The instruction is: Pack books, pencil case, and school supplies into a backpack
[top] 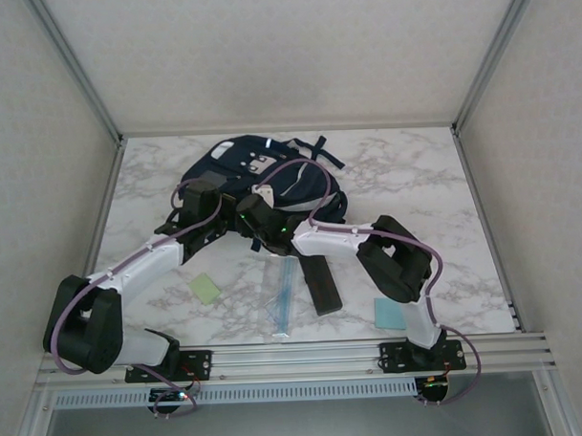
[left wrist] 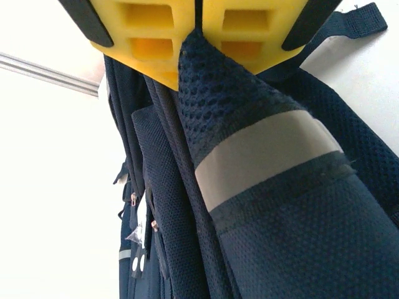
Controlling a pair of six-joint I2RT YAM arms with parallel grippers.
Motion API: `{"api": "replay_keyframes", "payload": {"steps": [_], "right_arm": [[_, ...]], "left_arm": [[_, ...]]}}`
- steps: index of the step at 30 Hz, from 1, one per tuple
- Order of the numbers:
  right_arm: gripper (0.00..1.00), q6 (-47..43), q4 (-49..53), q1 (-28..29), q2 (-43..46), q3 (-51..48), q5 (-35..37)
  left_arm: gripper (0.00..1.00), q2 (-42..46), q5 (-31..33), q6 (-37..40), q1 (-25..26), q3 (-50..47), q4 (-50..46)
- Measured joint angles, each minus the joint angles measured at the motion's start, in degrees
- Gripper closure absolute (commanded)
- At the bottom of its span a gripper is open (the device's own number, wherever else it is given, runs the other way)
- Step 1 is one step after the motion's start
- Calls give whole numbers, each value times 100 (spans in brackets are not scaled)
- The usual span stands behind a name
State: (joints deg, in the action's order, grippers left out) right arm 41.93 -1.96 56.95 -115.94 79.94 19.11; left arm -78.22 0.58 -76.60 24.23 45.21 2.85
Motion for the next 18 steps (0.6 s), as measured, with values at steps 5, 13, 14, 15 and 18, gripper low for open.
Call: {"api": "replay_keyframes", "payload": {"steps": [5,13,14,15,18], "right_arm": [[100,-83,-17,0,-11,9,42],[100,-214,55,-33,391,-446,-450],[100,-232,127,-63,479,-533,-557],[100,-243,203,-109,560,-605,-660],[100,-341,400,-247,772,-780,-890]], "left_arm": [[100,-24,-68,2,0,-2,66],[100,-197,-280,210,-149,20,28],[100,-238,-330,254,-173,42,9],[100,-295,-380,315,-197,87,-17],[100,-446,-503,446,-269,221,-59]]}}
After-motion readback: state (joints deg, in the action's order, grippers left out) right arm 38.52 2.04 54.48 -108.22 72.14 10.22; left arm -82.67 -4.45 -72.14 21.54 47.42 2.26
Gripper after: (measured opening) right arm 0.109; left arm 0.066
